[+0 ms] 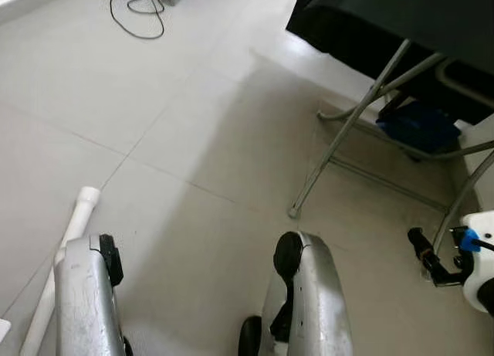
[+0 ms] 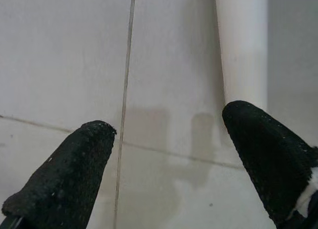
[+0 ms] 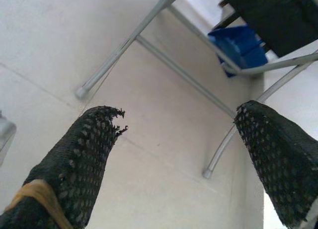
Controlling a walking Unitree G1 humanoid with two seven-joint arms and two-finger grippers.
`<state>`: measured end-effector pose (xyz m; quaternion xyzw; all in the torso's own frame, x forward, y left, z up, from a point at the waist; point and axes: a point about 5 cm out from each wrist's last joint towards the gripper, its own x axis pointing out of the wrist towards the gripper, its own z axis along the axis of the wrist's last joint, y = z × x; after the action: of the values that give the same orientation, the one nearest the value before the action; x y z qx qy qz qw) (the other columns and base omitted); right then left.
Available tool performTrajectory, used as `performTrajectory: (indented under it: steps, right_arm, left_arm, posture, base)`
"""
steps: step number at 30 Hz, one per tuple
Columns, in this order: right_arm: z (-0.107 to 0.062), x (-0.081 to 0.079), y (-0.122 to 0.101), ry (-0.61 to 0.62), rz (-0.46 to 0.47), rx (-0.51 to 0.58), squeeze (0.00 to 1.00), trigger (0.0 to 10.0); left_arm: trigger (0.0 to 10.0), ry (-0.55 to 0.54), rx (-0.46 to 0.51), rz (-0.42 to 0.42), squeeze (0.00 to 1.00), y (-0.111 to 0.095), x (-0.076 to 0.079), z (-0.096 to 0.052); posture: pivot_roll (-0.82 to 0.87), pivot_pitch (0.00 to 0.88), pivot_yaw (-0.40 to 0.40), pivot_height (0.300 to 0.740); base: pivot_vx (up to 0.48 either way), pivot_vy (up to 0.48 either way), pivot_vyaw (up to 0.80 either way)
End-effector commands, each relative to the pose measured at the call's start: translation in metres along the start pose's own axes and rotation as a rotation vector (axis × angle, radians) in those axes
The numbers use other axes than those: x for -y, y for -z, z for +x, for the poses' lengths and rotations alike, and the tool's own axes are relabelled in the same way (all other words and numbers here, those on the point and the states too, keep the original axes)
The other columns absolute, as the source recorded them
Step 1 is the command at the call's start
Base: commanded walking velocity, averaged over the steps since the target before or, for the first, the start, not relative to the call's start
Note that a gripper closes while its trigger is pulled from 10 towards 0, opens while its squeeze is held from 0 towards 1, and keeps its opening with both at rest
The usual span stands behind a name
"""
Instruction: Building children table
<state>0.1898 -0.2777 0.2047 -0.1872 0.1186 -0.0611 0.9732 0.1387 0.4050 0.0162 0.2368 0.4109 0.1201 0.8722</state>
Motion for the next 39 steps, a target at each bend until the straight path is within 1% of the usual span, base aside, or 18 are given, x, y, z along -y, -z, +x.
performTrajectory:
  steps: [1,2,5,7,8,9,10,12,16,17,20,23,26,29,30,31,35,39]
  right_arm:
    - [-0.006,0.004,-0.002,0.021,-0.008,0.002,0.00,10.0]
    - [-0.008,0.003,-0.004,0.024,-0.008,0.016,0.00,10.0]
    - [-0.009,0.002,-0.005,0.024,-0.007,0.024,0.00,10.0]
    - [-0.011,-0.001,-0.006,0.027,0.005,0.038,0.00,10.0]
    - [-0.012,-0.002,-0.006,0.028,0.009,0.040,0.00,10.0]
    - [-0.012,-0.002,-0.006,0.028,0.009,0.040,0.00,10.0]
    - [-0.013,-0.003,-0.006,0.030,0.012,0.039,0.00,10.0]
    - [-0.014,-0.003,-0.006,0.031,0.011,0.034,0.00,10.0]
    - [-0.017,-0.003,-0.005,0.031,0.007,0.028,0.00,10.0]
    - [-0.020,0.000,-0.006,0.038,0.000,0.025,0.00,10.0]
    - [-0.021,0.001,-0.007,0.042,-0.004,0.023,0.00,10.0]
    - [-0.024,0.003,-0.008,0.047,-0.015,0.020,0.00,10.0]
    - [-0.025,0.003,-0.009,0.042,-0.019,0.020,0.00,10.0]
    - [-0.028,0.002,-0.010,0.032,-0.029,0.018,0.00,10.0]
    - [-0.028,0.002,-0.010,0.032,-0.029,0.018,0.00,10.0]
    - [-0.030,0.003,-0.010,0.032,-0.034,0.012,0.00,10.0]
    - [-0.030,0.004,-0.012,0.024,-0.037,0.010,0.00,10.0]
    - [-0.028,0.002,-0.014,0.006,-0.039,0.010,0.00,10.0]
  left_arm:
    - [10.0,0.021,0.048,-0.022,0.00,-0.003,-0.002,-0.002]
    - [10.0,0.029,0.088,-0.025,0.00,-0.012,-0.002,0.000]
    - [10.0,0.034,0.113,-0.026,0.00,-0.017,-0.002,0.000]
    - [10.0,0.029,0.218,-0.007,0.00,-0.044,-0.006,0.004]
    - [10.0,0.024,0.249,-0.002,0.00,-0.054,-0.008,0.005]
    - [10.0,0.024,0.249,-0.002,0.00,-0.054,-0.008,0.005]
    - [10.0,0.025,0.263,-0.002,0.00,-0.061,-0.011,0.007]
    - [10.0,0.032,0.262,0.002,0.00,-0.064,-0.011,0.009]
    - [10.0,0.056,0.252,0.011,0.00,-0.067,-0.007,0.013]
    - [10.0,0.078,0.252,0.010,0.00,-0.069,-0.001,0.015]
    - [10.0,0.086,0.252,0.010,0.00,-0.069,0.002,0.016]
    - [10.0,0.134,0.264,0.002,0.00,-0.074,0.015,0.020]
    - [10.0,0.153,0.270,-0.004,0.00,-0.076,0.020,0.022]
    - [10.0,0.187,0.266,-0.008,0.00,-0.078,0.036,0.025]
    - [10.0,0.187,0.266,-0.008,0.00,-0.078,0.036,0.025]
    - [10.0,0.195,0.238,-0.014,0.00,-0.073,0.042,0.027]
    - [10.0,0.201,0.198,-0.043,0.00,-0.068,0.047,0.029]
    - [10.0,0.228,0.155,-0.042,0.00,-0.061,0.061,0.030]
  posture:
    - [-0.18,0.351,-0.236,0.300]
    - [-0.18,0.359,-0.229,0.300]
    - [-0.18,0.360,-0.227,0.300]
    - [-0.18,0.364,-0.216,0.300]
    - [-0.18,0.364,-0.216,0.300]
    - [-0.18,0.364,-0.216,0.300]
    - [-0.18,0.370,-0.213,0.300]
    - [-0.19,0.375,-0.210,0.300]
    - [-0.20,0.377,-0.208,0.300]
    - [-0.22,0.380,-0.212,0.300]
    - [-0.22,0.381,-0.213,0.300]
    - [-0.24,0.393,-0.226,0.300]
    - [-0.25,0.401,-0.231,0.300]
    - [-0.26,0.413,-0.237,0.300]
    - [-0.26,0.413,-0.237,0.300]
    - [-0.27,0.424,-0.245,0.300]
    - [-0.28,0.435,-0.253,0.300]
    - [-0.29,0.446,-0.262,0.300]
  base:
    - [0.000,0.000,0.00]
    - [0.000,0.000,0.00]
    - [0.000,0.000,0.00]
    - [0.000,0.000,0.00]
    - [0.000,0.000,0.00]
    - [0.000,0.000,0.00]
    - [0.000,0.000,0.00]
    - [0.000,0.000,0.00]
    - [0.000,0.000,0.00]
    - [0.000,0.000,0.00]
    - [0.000,0.000,0.00]
    - [0.000,0.000,0.00]
    - [0.000,0.000,0.00]
    - [0.000,0.000,0.00]
    - [0.000,0.000,0.00]
    - [0.000,0.000,0.00]
    - [0.000,0.000,0.00]
    - [0.000,0.000,0.00]
